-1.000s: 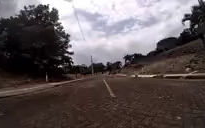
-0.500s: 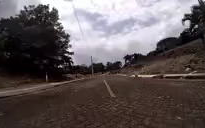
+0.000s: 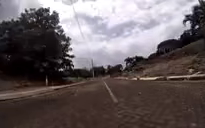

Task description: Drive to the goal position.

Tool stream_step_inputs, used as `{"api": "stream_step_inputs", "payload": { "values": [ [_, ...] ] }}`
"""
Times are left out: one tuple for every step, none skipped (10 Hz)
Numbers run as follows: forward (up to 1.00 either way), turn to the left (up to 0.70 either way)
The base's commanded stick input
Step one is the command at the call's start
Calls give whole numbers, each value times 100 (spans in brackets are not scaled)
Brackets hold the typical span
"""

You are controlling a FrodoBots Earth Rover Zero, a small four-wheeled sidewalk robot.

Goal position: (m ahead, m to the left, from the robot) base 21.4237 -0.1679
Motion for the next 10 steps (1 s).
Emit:
{"api": "stream_step_inputs", "payload": {
  "values": [
    [70,0],
    [70,0],
    [70,0],
    [70,0],
    [70,0],
    [70,0],
    [70,0],
    [70,0],
    [70,0],
    [70,0]
  ]
}}
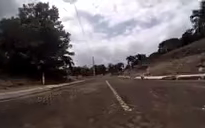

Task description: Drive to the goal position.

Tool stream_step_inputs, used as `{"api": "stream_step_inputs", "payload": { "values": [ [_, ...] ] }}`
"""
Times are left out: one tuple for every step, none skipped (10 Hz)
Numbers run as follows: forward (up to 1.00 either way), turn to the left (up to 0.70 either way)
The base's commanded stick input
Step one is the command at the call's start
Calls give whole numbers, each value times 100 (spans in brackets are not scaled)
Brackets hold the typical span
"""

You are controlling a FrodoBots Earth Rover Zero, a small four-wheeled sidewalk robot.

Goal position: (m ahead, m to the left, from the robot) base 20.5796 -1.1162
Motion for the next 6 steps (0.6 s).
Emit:
{"api": "stream_step_inputs", "payload": {
  "values": [
    [70,0],
    [70,0],
    [70,0],
    [70,0],
    [70,-1],
    [70,-16]
  ]
}}
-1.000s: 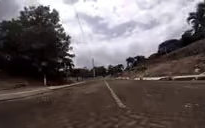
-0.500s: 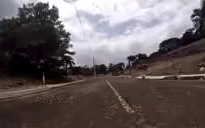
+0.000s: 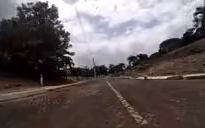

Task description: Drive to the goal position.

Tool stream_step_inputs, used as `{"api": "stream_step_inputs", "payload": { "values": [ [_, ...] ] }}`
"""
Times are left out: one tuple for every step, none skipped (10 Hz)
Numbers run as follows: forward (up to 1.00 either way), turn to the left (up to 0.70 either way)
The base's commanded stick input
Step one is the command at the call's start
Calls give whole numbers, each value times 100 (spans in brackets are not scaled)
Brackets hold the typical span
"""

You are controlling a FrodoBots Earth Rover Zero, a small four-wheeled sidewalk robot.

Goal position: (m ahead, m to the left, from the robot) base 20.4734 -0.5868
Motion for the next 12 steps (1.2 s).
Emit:
{"api": "stream_step_inputs", "payload": {
  "values": [
    [70,-19],
    [70,0],
    [70,0],
    [70,0],
    [70,0],
    [70,0],
    [70,-8],
    [70,-27],
    [70,-19],
    [70,0],
    [70,0],
    [70,0]
  ]
}}
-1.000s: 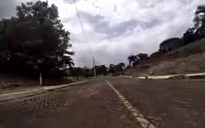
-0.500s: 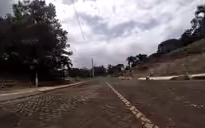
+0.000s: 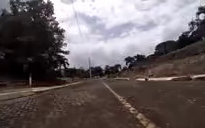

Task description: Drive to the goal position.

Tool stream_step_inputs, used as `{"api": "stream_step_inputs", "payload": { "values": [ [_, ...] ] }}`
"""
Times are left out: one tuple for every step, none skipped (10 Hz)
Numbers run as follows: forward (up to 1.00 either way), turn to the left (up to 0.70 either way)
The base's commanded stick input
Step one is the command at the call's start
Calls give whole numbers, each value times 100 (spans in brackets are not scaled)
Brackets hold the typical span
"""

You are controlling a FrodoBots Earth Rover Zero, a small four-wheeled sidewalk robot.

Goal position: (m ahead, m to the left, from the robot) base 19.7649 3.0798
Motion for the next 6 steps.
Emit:
{"api": "stream_step_inputs", "payload": {
  "values": [
    [70,0],
    [70,0],
    [70,0],
    [70,0],
    [70,-6],
    [70,-26]
  ]
}}
